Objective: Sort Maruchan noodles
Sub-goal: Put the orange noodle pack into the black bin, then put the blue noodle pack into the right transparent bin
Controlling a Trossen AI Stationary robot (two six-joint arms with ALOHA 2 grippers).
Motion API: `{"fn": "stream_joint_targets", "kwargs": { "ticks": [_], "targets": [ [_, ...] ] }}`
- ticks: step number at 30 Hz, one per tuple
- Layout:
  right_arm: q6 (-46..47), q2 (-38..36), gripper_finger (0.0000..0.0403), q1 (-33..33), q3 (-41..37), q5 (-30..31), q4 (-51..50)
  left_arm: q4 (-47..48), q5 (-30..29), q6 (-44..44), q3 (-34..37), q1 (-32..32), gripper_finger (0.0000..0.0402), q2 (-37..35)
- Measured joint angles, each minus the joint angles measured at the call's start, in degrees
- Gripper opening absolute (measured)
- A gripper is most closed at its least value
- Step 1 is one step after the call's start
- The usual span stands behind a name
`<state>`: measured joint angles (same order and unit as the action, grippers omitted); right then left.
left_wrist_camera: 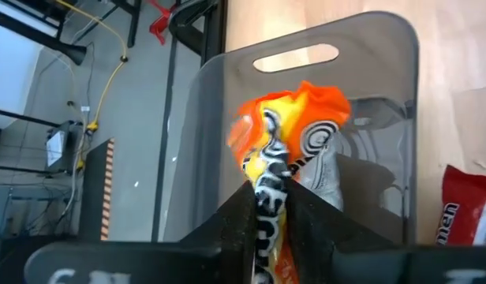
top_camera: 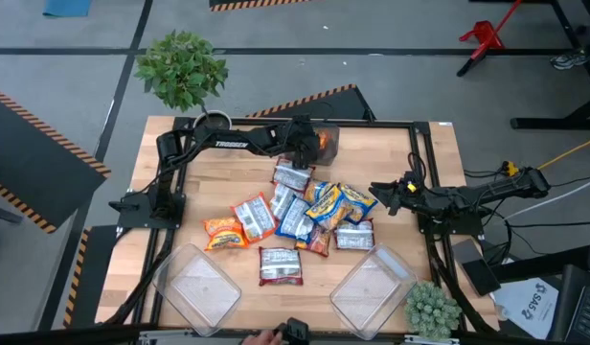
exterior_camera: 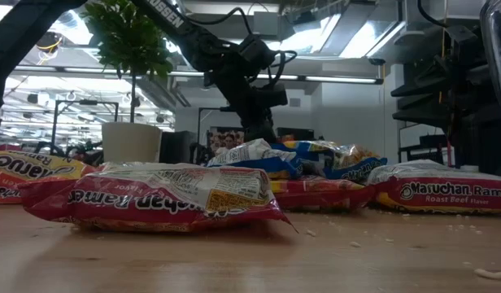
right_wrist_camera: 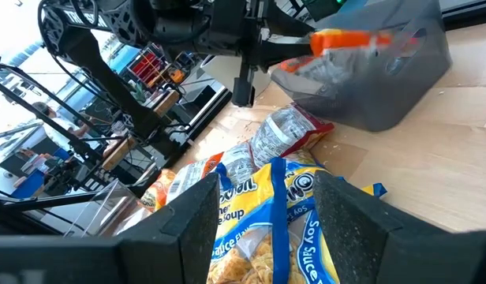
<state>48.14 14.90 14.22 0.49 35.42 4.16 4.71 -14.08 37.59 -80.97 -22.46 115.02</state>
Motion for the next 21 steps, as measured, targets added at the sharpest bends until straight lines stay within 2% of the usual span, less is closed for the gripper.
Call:
{"fn": "stream_joint_targets", "kwargs": {
  "ticks": [9,15,21],
  "targets": [
    [0.0,-0.01,0.0193,0.0,0.0,-0.48,0.0,0.29,3.31,-2.96,0.0,-1.06,0.0099,-0.32],
    [0.0,-0.01,0.0193,0.0,0.0,-0.46,0.0,2.97,3.15,-3.64,-0.11,-0.35,0.011,-5.0],
    [-0.07,-0.02,0.0193,0.0,-0.02,-0.42,0.0,6.19,10.49,-11.21,-0.15,-0.21,0.0092,-7.03]
  ]
}}
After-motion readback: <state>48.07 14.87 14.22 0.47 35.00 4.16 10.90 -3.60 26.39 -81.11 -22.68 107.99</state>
